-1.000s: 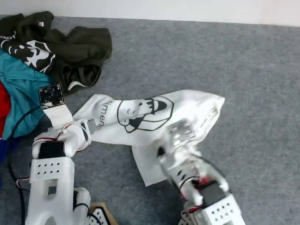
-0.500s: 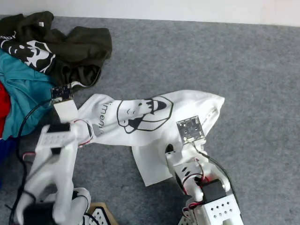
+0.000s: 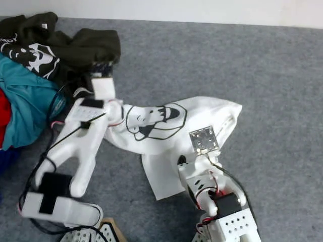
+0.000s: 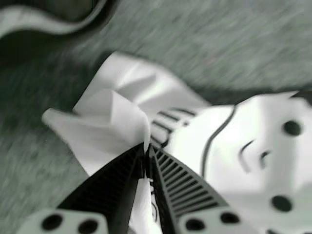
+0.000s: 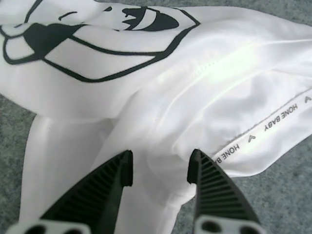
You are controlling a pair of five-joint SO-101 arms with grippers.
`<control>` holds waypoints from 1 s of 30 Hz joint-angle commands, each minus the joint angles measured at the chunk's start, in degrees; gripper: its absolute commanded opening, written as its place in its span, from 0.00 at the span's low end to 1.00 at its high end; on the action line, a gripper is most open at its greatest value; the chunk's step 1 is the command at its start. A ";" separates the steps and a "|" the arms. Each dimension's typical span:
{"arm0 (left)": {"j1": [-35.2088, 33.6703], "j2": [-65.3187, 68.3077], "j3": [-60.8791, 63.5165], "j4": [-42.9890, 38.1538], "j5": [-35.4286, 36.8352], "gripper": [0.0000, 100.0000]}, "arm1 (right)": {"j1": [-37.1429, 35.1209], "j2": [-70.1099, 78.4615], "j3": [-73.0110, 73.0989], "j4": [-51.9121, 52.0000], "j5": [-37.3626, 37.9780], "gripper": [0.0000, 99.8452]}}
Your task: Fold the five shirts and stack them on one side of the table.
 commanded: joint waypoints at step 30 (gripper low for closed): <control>-14.29 5.67 -18.42 7.56 13.71 0.17 | 1.98 -0.31 4.09 -6.81 0.44 0.19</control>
